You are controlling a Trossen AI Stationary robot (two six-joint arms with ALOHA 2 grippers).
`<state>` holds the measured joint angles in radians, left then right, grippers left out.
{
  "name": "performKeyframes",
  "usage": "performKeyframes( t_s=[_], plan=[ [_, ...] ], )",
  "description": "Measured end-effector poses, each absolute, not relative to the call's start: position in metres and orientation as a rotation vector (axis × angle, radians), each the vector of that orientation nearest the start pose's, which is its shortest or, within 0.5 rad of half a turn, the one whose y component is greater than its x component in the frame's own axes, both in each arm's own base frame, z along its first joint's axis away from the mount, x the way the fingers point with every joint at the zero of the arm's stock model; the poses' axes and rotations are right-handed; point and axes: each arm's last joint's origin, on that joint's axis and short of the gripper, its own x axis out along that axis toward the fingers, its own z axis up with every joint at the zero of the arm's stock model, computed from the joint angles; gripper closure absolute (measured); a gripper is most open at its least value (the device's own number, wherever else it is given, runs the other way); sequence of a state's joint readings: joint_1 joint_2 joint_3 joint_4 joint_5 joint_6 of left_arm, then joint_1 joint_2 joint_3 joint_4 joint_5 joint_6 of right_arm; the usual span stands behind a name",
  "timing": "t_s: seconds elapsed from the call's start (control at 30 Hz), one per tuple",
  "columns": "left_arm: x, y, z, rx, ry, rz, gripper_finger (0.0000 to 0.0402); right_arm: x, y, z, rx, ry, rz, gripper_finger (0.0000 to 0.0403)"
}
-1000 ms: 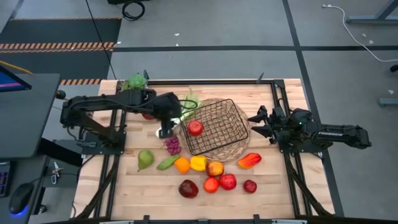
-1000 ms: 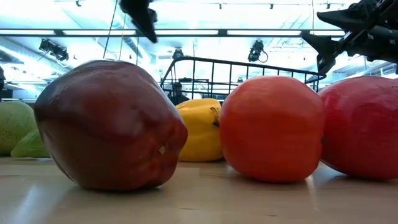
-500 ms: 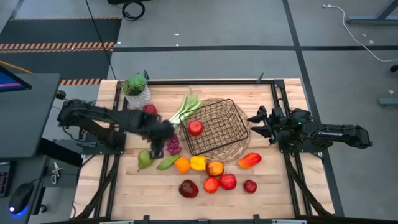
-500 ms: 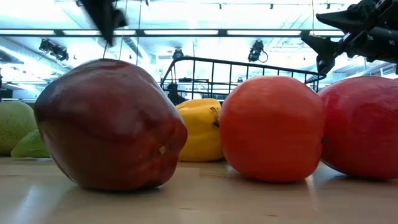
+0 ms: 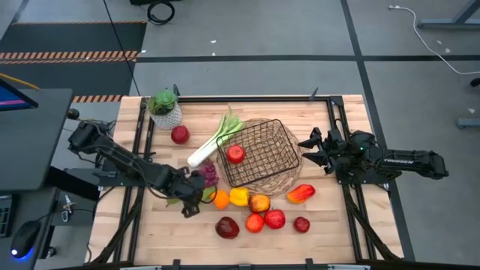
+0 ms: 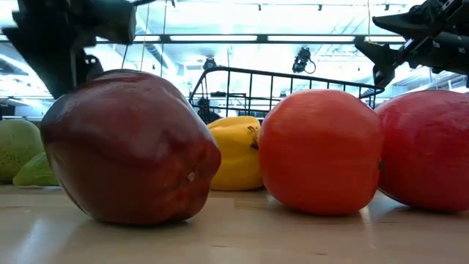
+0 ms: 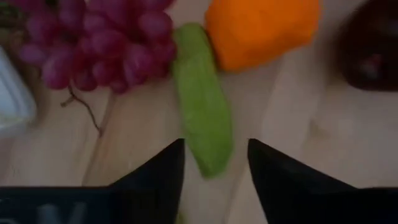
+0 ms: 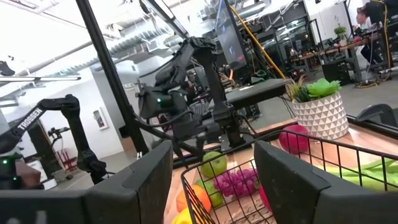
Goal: Build produce basket
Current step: Put the green cucumber into the black wire basket
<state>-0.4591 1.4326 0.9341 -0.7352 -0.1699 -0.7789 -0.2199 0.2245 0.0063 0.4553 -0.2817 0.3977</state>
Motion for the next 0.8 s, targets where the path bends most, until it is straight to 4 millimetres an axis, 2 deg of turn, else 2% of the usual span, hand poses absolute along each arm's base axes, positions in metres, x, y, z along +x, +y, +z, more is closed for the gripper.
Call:
performKeyframes(
  t_s=[0.17, 0.3, 0.53, 0.8],
  plan=[
    [0.231, -0.106, 0.198, -0.268, 1.142, 0.304, 0.0147, 0.107, -0.016, 0.19, 0.337, -0.214, 0.106, 0.0172],
    [0.232, -0.108, 0.191, -0.291, 1.073, 0.319, 0.012, 0.107, -0.016, 0.19, 0.337, -0.214, 0.106, 0.0172],
    [0.234, -0.115, 0.176, -0.375, 0.967, 0.282, 0.0123, 0.107, -0.016, 0.19, 0.337, -0.214, 0.106, 0.0172],
    [0.235, -0.117, 0.151, -0.33, 1.031, 0.353, 0.0155, 0.107, -0.016, 0.19, 0.337, -0.215, 0.106, 0.0172]
  ],
)
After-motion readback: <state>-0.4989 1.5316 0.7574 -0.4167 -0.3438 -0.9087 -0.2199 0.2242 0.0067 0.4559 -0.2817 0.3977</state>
